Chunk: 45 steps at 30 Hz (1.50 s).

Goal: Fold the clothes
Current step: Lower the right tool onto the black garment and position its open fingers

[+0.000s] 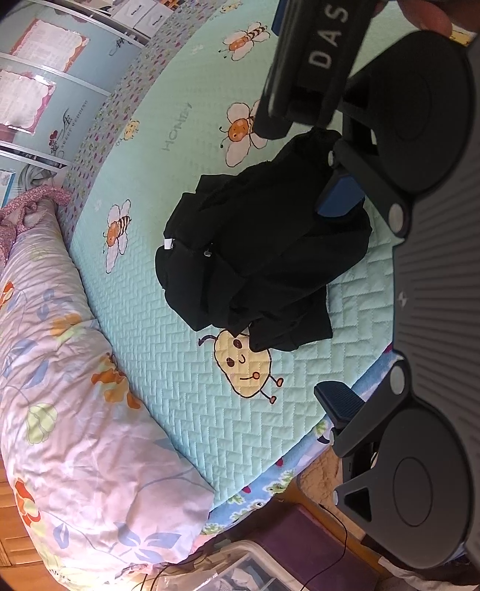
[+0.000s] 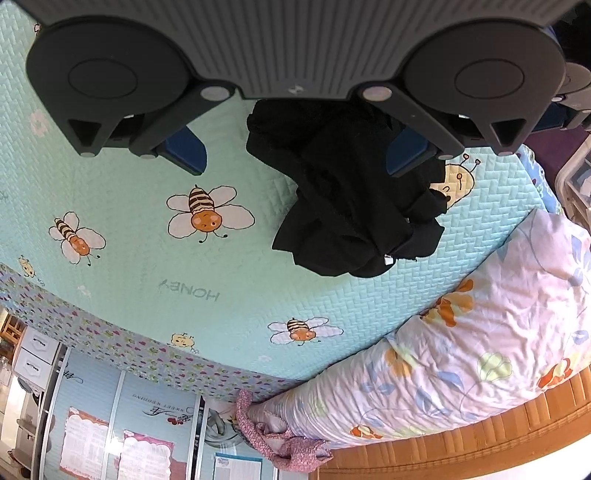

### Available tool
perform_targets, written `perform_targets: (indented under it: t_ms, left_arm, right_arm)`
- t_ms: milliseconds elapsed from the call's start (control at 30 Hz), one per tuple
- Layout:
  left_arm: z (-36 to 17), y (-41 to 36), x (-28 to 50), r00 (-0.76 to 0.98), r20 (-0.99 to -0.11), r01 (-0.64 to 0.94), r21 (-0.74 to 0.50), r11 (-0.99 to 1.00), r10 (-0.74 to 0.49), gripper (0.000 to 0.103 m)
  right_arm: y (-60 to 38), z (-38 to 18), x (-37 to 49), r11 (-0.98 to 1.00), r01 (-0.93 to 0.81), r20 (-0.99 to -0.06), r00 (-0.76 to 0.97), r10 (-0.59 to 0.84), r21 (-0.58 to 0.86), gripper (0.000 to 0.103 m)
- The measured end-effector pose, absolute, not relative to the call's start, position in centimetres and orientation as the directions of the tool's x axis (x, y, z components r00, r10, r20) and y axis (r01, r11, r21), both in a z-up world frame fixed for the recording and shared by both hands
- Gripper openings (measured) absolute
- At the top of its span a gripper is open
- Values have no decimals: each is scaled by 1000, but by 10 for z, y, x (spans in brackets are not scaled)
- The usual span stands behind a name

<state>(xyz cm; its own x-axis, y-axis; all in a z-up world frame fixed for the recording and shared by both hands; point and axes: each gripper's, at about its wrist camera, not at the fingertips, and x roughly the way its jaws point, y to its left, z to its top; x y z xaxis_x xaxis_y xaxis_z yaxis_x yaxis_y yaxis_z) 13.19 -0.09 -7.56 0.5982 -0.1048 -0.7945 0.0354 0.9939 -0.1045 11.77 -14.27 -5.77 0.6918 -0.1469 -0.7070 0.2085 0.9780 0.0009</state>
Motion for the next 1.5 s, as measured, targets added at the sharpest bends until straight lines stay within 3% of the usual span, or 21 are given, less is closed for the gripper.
perform_targets:
  t_ms: [367,633,867,1233,1367,1500]
  left_arm:
    - [-67,1,115,643,-757,35,-118,992,-112,99]
    - [-68,-4,107,638,-763,61,-90,994,-109,99]
    - [-66,-5,101,647,-755,84,-65,994,-104,99]
    - [-61,-14,95,646,-748,138,-82,987,-152,99]
    - [-52,-14,88,657,-712,202,-150,968,-248,99]
    - [-45,-18,84,673,-689,223,-158,962,-269,99]
  right_arm:
    - [-156,-48,105,971,185,-691,722,-31,150,103]
    - [-148,-57,101,982,101,-730,682,49,160,103]
    - [-158,-43,91,976,126,-655,755,22,178,103]
    - [-154,-41,89,988,135,-653,755,-58,69,103]
    - [-148,-34,84,995,101,-621,780,-75,7,103]
    - [-146,-22,77,996,90,-575,814,-83,-16,103]
